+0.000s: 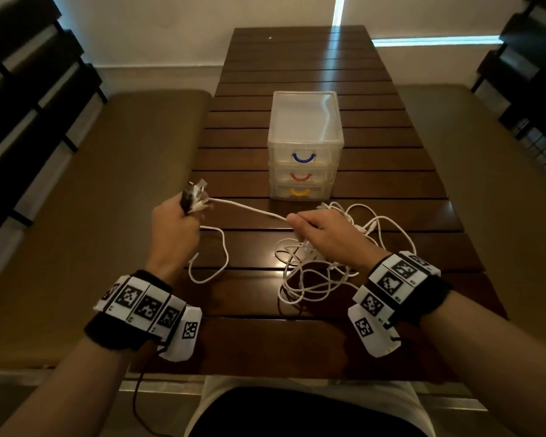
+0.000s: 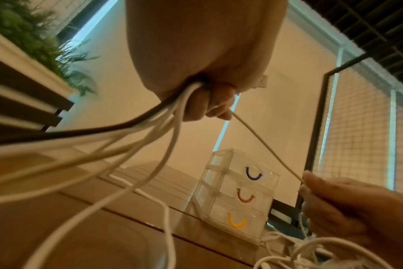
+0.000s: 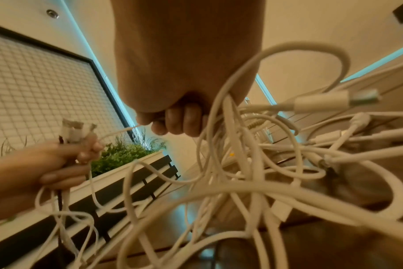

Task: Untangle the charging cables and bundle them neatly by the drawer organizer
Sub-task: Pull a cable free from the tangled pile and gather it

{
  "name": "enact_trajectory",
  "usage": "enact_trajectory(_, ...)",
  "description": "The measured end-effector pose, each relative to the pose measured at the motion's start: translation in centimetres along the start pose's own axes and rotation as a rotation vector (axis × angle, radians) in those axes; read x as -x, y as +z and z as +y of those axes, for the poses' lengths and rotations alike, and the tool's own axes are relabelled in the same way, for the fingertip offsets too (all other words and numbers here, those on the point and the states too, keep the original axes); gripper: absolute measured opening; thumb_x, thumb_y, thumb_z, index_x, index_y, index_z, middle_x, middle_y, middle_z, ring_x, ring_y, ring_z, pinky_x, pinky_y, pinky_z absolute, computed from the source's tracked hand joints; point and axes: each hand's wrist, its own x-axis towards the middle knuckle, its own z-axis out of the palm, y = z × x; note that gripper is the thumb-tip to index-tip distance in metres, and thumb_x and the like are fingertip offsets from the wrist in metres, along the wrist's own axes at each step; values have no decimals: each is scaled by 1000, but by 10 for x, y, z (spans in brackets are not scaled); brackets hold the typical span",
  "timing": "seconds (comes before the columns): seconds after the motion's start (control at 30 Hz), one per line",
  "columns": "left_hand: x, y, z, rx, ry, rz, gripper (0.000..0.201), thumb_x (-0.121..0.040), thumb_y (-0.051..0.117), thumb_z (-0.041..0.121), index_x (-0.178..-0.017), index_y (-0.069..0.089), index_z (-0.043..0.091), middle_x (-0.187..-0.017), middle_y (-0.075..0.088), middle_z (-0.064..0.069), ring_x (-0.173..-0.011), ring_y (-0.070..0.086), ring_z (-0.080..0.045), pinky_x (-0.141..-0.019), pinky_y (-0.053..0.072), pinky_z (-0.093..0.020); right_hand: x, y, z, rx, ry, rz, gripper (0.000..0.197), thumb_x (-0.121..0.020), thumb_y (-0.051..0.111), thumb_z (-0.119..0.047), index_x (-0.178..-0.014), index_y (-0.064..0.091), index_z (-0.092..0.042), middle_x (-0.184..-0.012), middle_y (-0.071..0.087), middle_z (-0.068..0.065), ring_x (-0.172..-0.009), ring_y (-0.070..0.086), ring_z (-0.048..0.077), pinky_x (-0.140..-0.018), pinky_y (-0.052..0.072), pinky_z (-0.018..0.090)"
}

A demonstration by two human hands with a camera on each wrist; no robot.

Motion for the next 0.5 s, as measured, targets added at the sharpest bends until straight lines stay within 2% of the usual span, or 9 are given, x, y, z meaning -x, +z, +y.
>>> enact_trajectory(0.1, -5, 1, -5, 85, -89, 88, 25, -91, 50, 1, -84, 68, 17, -67, 58, 10, -51, 46, 3, -54, 34, -20, -1, -12, -1, -84, 96, -75, 40, -104, 44, -33, -86, 70, -9, -69, 64, 3, -61, 58, 10, -66, 46, 23)
enact_trajectory(0.2, -10, -1, -11, 132, -125, 167, 30, -91, 51, 5, -76, 67, 24, -65, 58, 10, -57, 46, -3, -60, 36, -28, -3, -25, 2, 34, 76, -150, 28, -102, 50, -29, -93, 73, -15, -86, 71, -3, -79, 65, 10, -76, 50, 27)
enact_trajectory(0.23, -10, -2, -10, 127, -119, 158, 30, -91, 51, 6, -74, 67, 25, -65, 57, 10, -58, 46, -6, -60, 36, -29, -3, -29, 1, 96, 45, -174, 26, -100, 52, -31, -94, 74, -19, -93, 70, -5, -86, 63, 9, -80, 50, 28)
enact_trajectory(0.3, -8, -1, -7, 99, -93, 108, 26, -93, 51, 7, -78, 67, 22, -64, 56, 10, -55, 46, -2, -55, 35, -26, -7, -39, 0, 276, -59, -212, 22, -98, 56, -34, -97, 75, -24, -104, 62, -8, -97, 54, 6, -86, 45, 27)
enact_trajectory(0.37, -7, -2, -4, 74, -77, 87, 25, -95, 51, 7, -81, 67, 20, -65, 56, 12, -54, 47, 0, -55, 35, -22, -10, -50, -5, 466, -120, -256, 20, -96, 57, -37, -102, 73, -26, -105, 54, -8, -102, 44, 6, -85, 37, 25)
enact_trajectory(0.43, -8, -4, -5, 54, -71, 73, 31, -95, 51, 7, -74, 65, 26, -67, 57, 9, -58, 46, -3, -57, 36, -24, -13, -60, -8, 543, -101, -306, 20, -96, 59, -37, -104, 71, -25, -102, 55, -6, -99, 45, 9, -79, 37, 24)
enact_trajectory(0.5, -8, -5, -7, 42, -73, 60, 34, -95, 50, 8, -72, 64, 29, -69, 58, 8, -60, 46, -7, -57, 37, -26, -15, -69, -10, 451, -55, -268, 17, -95, 60, -33, -101, 72, -21, -93, 63, -6, -86, 57, 6, -73, 45, 22)
